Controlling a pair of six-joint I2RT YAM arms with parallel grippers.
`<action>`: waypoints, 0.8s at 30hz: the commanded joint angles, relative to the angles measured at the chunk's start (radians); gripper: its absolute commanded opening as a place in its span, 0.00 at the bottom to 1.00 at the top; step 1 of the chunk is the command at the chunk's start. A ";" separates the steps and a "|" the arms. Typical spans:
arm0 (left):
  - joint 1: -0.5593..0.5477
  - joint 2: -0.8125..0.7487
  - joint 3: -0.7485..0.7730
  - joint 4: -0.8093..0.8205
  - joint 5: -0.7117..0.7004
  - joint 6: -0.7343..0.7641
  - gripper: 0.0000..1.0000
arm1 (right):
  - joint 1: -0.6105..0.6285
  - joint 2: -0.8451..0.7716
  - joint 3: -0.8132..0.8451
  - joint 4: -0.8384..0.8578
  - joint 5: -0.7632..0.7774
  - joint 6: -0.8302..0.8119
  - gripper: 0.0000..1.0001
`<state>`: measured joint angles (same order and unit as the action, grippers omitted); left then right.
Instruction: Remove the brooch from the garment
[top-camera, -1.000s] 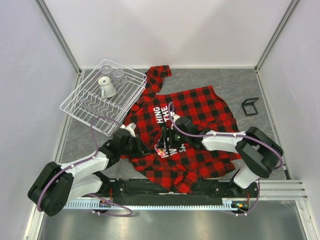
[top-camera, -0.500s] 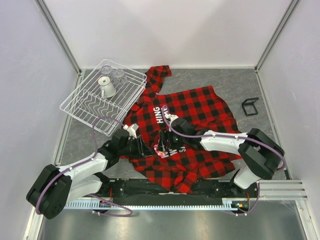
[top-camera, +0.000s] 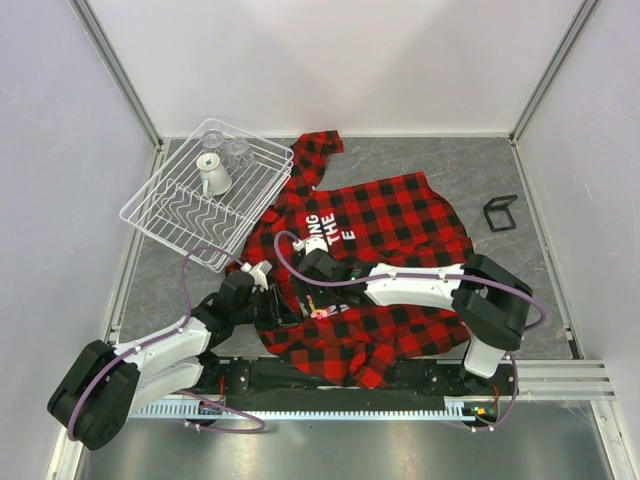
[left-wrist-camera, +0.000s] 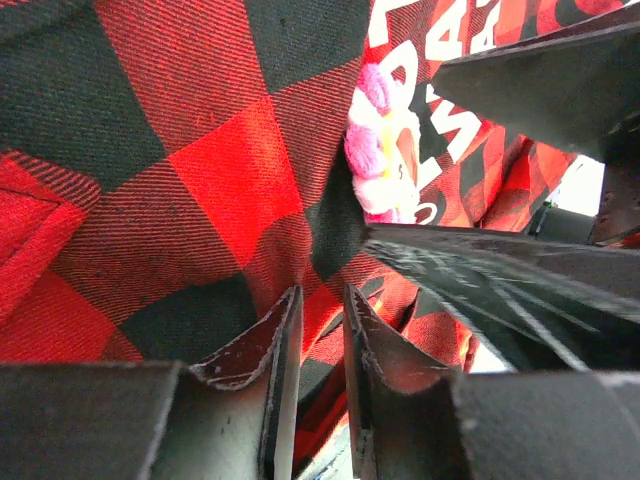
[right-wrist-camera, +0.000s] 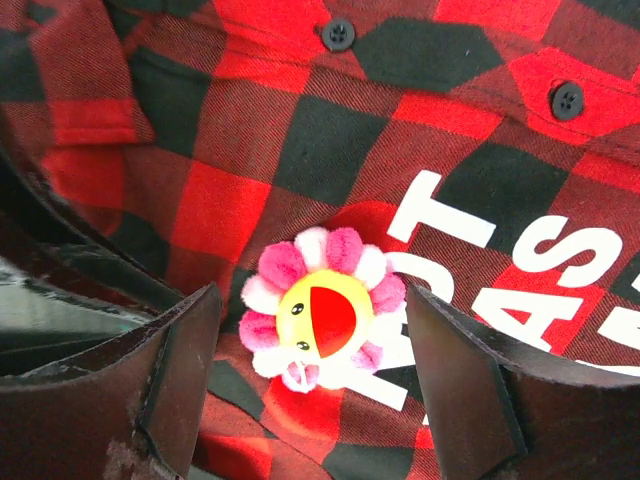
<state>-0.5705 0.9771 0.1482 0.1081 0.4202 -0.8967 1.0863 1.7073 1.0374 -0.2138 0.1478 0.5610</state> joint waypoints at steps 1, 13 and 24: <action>0.003 -0.011 0.008 -0.001 -0.008 -0.011 0.29 | 0.038 0.051 0.069 -0.071 0.102 -0.023 0.82; 0.001 -0.002 0.007 -0.005 -0.023 -0.010 0.29 | 0.090 0.130 0.159 -0.165 0.210 -0.027 0.55; 0.001 -0.037 0.001 -0.027 -0.032 -0.011 0.29 | 0.060 0.042 0.073 -0.044 0.115 0.072 0.22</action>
<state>-0.5705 0.9634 0.1482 0.0967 0.3977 -0.8967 1.1687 1.8137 1.1641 -0.3408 0.3302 0.5663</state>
